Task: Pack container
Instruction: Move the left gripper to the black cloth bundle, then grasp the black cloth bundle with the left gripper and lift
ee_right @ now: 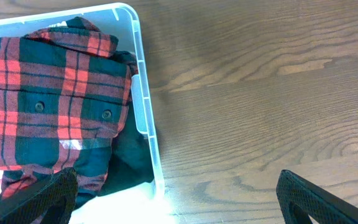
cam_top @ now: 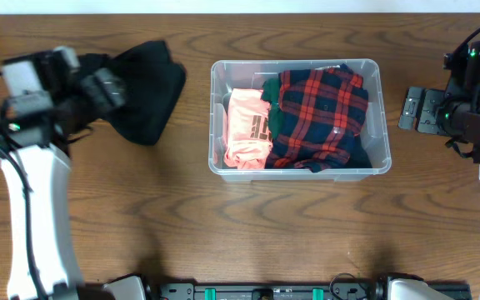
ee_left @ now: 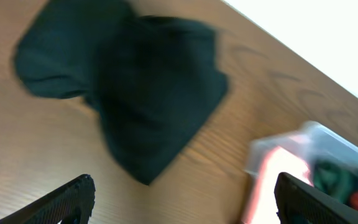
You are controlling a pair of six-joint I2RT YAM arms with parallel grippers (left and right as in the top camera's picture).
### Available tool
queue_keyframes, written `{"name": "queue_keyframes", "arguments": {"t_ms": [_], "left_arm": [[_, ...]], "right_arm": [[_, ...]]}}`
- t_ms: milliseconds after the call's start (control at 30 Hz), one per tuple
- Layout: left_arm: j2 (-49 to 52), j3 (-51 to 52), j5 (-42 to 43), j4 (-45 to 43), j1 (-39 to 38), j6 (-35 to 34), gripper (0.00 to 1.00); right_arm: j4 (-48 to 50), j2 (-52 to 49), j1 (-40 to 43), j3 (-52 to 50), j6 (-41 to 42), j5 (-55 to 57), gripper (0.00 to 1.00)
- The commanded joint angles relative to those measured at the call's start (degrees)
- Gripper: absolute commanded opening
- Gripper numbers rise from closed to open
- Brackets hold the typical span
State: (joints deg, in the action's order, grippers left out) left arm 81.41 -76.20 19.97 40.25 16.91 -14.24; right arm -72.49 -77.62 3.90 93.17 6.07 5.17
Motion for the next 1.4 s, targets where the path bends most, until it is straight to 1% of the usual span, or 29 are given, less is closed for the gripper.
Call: {"name": "queue_keyframes", "arguments": {"t_ms": [0, 100, 133, 200, 433, 600, 800, 867, 1167, 1300, 1333, 1367], "left_arm": [[6.95, 0.33, 8.50, -1.31, 6.56, 3.93, 0.93], [13.66, 0.33, 15.72, -5.66, 10.95, 4.68, 0.95], [16.31, 0.33, 18.58, -8.09, 12.28, 4.00, 0.99], [20.63, 0.33, 21.00, -11.58, 13.64, 1.01, 0.98], [31.71, 0.33, 20.98, -18.10, 11.74, -5.62, 0.98], [35.69, 0.33, 20.96, -24.46, 8.26, -10.51, 0.98], [39.58, 0.33, 20.48, -32.11, 4.92, -18.27, 0.98], [40.70, 0.33, 20.26, -32.94, 4.42, -19.54, 0.98], [41.42, 0.33, 20.00, -31.26, 4.04, -19.50, 0.98], [41.51, 0.33, 18.34, -31.41, 3.89, -19.50, 0.99], [41.51, 0.33, 18.16, -31.52, 3.89, -19.52, 0.96], [41.51, 0.33, 18.12, -31.58, 3.89, -19.50, 0.87]], "right_arm": [[-0.02, -0.42, 0.31, -0.26, 0.52, 0.61, 0.99], [-0.02, -0.52, 0.31, -0.28, 0.52, 0.61, 0.99], [-0.02, -0.63, 0.31, -0.31, 0.52, 0.61, 0.99], [-0.02, -1.05, 0.28, -0.31, 0.52, 0.57, 0.99], [0.00, -3.45, 0.20, -0.39, 0.52, 0.59, 0.99], [0.04, -4.94, 0.20, -0.39, 0.50, 0.61, 0.99], [0.04, -5.49, 0.20, -0.39, -0.17, 0.63, 0.99], [0.04, -5.49, 0.20, -0.39, -0.17, 0.61, 0.99], [0.04, -5.49, 0.20, -0.39, -0.17, 0.61, 0.99], [0.04, -5.49, 0.20, -0.39, -0.17, 0.61, 0.99], [0.02, -5.49, 0.20, -0.39, -0.17, 0.61, 0.99], [0.00, -5.49, 0.20, -0.39, -0.17, 0.61, 0.99]]}}
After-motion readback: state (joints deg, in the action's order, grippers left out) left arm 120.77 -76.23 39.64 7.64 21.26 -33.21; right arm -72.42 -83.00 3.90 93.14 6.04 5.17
